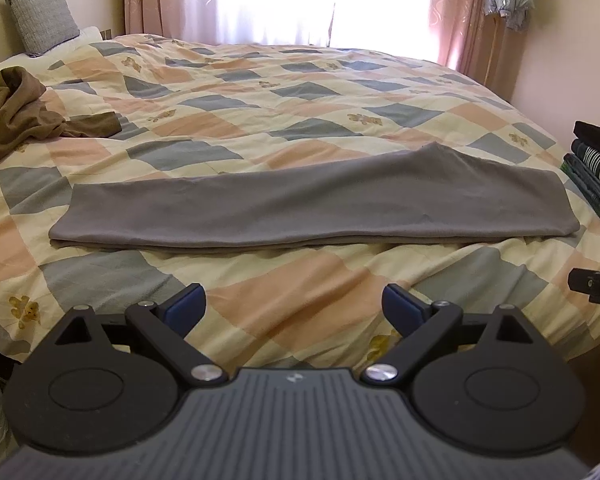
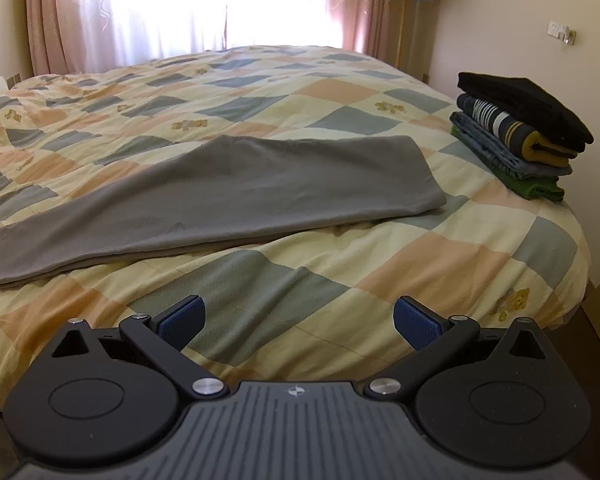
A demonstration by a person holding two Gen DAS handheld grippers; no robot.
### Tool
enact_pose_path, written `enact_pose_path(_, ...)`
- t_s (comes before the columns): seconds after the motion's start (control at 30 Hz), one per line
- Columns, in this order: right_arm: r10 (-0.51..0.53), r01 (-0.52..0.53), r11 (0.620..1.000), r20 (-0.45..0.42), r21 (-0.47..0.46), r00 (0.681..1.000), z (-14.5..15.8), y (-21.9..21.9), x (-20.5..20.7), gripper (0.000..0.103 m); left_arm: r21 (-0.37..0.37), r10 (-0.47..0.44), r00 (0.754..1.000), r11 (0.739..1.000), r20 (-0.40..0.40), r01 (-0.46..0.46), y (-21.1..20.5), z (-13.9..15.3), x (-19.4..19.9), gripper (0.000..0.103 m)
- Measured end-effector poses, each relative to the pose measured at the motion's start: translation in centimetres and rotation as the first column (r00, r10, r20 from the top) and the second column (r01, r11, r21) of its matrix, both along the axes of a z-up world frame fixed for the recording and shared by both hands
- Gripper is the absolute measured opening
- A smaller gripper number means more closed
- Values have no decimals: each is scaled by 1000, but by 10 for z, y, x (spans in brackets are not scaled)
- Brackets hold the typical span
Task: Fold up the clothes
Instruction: 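Move both tools to the ends of the long folded grey strip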
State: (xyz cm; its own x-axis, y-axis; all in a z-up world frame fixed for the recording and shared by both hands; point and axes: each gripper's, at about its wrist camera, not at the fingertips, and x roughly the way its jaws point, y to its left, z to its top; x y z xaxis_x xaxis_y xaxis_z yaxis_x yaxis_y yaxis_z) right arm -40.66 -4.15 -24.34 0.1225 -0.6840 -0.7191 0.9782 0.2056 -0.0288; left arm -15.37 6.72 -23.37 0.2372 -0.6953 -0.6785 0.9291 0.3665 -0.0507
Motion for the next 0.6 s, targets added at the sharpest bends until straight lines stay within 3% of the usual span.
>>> enact_pose_path(0.17,32,-33,999,64,21,997,-14,-14,-3,103,-69,46,991,996,-123,-55,0,-19,35,91)
enact_pose_path(0.27,72,-69,997,184,-21,980,-28,-19,-12,103,-108,126,965,982,-232,-154,6,-35,77,75)
enact_pose_path(0.3,86,-80,996,218,-34,972,-32,-21,-14,103,-116,163,948,973,-272,-200,9,-40,96,63)
enact_pose_path(0.33,99,-92,995,240,-42,966,-35,-24,-15,103,-121,200,929,961,-312,-247,12,-45,115,55)
enact_pose_path(0.4,117,-113,993,261,-30,958,-43,-33,-11,103,-122,276,877,930,-394,-348,18,-57,154,52)
enact_pose_path(0.6,120,-140,988,256,62,959,-66,-63,16,103,-129,409,654,780,-636,-613,38,-103,262,49)
